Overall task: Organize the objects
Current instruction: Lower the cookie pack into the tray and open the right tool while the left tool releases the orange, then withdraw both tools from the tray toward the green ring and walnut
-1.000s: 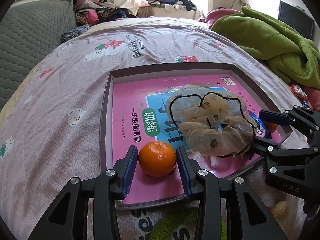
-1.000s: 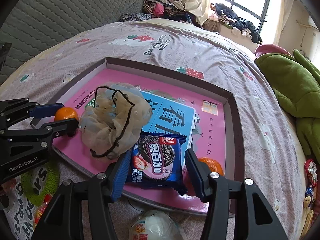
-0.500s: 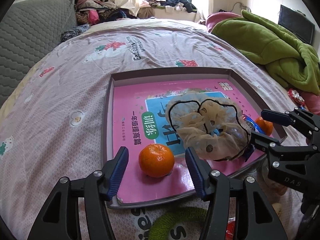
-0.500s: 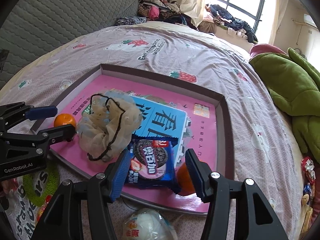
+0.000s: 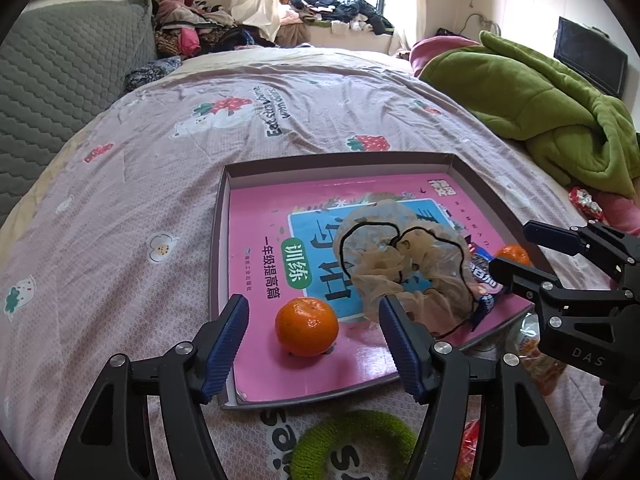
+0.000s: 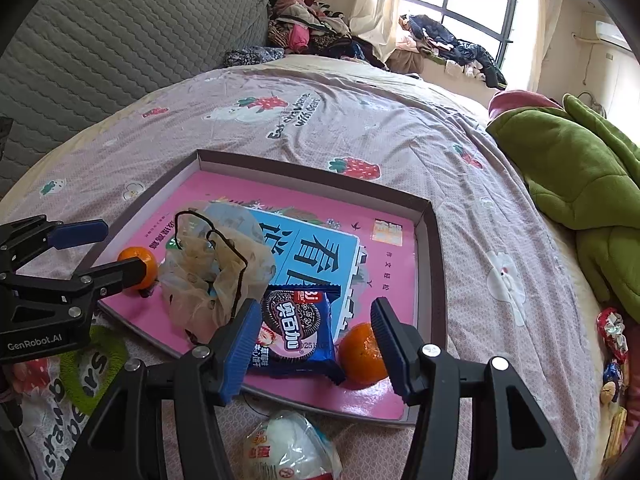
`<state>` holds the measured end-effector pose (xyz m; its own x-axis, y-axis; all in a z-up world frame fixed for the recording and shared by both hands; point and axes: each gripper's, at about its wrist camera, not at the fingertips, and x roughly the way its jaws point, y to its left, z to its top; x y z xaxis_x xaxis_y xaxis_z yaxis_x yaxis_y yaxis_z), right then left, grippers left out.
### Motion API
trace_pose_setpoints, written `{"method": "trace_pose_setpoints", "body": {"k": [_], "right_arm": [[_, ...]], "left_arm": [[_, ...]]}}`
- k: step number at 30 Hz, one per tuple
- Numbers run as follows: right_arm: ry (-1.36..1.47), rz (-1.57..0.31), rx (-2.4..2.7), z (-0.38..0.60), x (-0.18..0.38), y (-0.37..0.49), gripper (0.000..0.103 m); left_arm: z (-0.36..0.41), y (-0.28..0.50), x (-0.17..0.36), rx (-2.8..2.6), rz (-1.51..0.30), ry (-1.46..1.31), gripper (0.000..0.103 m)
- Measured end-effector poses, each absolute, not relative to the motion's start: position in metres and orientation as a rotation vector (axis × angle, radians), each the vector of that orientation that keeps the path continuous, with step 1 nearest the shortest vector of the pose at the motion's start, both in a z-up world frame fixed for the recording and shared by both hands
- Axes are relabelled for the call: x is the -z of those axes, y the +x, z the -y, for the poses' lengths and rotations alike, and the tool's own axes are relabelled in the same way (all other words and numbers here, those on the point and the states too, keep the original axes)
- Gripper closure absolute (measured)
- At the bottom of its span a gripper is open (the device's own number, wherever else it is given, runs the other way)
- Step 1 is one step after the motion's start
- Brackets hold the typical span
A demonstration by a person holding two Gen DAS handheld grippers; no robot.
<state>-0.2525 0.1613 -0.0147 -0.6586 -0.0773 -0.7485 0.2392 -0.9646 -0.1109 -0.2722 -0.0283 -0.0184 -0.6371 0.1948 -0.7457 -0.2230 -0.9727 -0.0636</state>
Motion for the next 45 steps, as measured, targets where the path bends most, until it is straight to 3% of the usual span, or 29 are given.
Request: {"method": "trace_pose_setpoints", "body": {"k": [32, 45], "right_arm": [[0.906, -0.106, 2.8, -0.188, -0.062, -0.198, 0.045], [0.812, -0.067, 2.805, -0.193, -0.081, -0.172, 0.04]], "left_arm": [[0.048, -0.215, -0.059, -2.715, 0.04, -1.031, 0.033], [0.041, -0.201, -0.065, -2.715, 0.018, -1.005, 0.033]]}}
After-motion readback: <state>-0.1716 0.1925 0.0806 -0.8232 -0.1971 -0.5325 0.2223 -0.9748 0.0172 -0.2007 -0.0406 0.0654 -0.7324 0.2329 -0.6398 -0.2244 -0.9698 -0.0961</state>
